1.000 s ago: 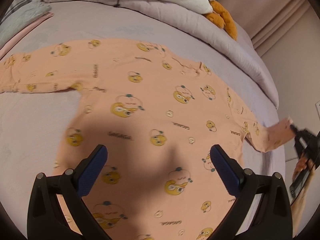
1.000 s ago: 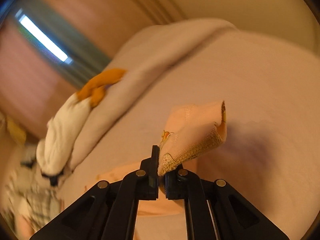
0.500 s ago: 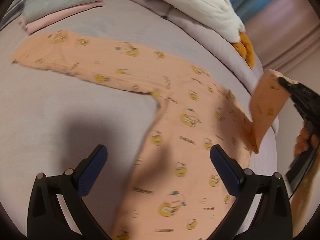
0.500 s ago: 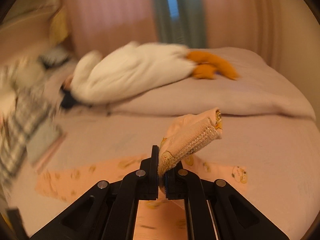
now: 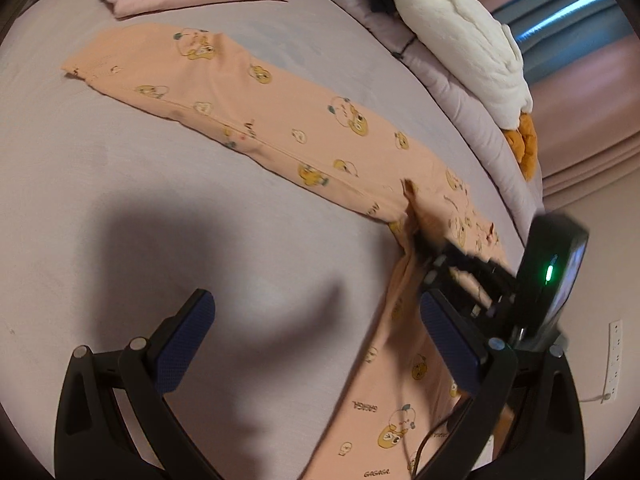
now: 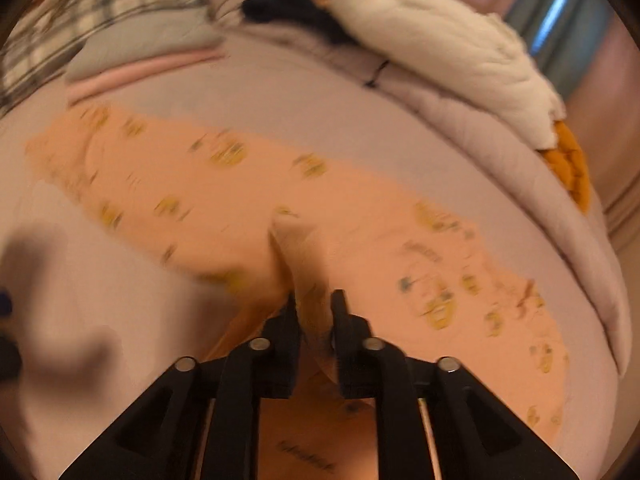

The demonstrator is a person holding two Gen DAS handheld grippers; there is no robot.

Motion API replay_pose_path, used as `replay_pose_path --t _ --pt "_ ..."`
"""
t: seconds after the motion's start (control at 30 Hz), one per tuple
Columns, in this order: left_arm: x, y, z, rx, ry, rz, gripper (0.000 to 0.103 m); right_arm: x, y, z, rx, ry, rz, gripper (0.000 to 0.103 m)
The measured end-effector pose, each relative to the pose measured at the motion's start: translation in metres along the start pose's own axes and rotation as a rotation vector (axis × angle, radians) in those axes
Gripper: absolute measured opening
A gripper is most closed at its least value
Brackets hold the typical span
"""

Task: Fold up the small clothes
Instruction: 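Fold the held sleeve across the shirt body with the right gripper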

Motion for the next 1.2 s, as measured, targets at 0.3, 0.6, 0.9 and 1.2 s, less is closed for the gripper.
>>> replay_pose_path --t 0.3,0.6,0.9,1.2 --pt "-0.012 -0.032 -0.02 -0.128 0.06 0.089 0.102 -0.063 0.055 0.011 0.228 0.134 -0.361 0.066" --pt "-0.034 -0.085 -0.061 -0.305 0.176 0.164 0.102 -0.024 0.049 0.01 0.405 0.088 -0.424 0.025" --pt "-0.041 -0.134 -0.097 -0.449 0.245 0.241 0.102 0.003 -0.009 -0.001 0.273 0.026 -0.427 0.023" --pt "-0.03 -0.135 -0.137 -0.429 0.304 0.098 0.091 -0.047 0.011 0.022 0.312 0.119 -0.52 0.023"
Point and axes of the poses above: each gripper's, at about its wrist camera, not at the fingertips, and x roughly the way its jaws point, y to its right, z to its underside, the point moved 5 cm from there along x, roughly the way its jaws point, and after that the axes turned 2 degrees about x, right-handed, at the moved point
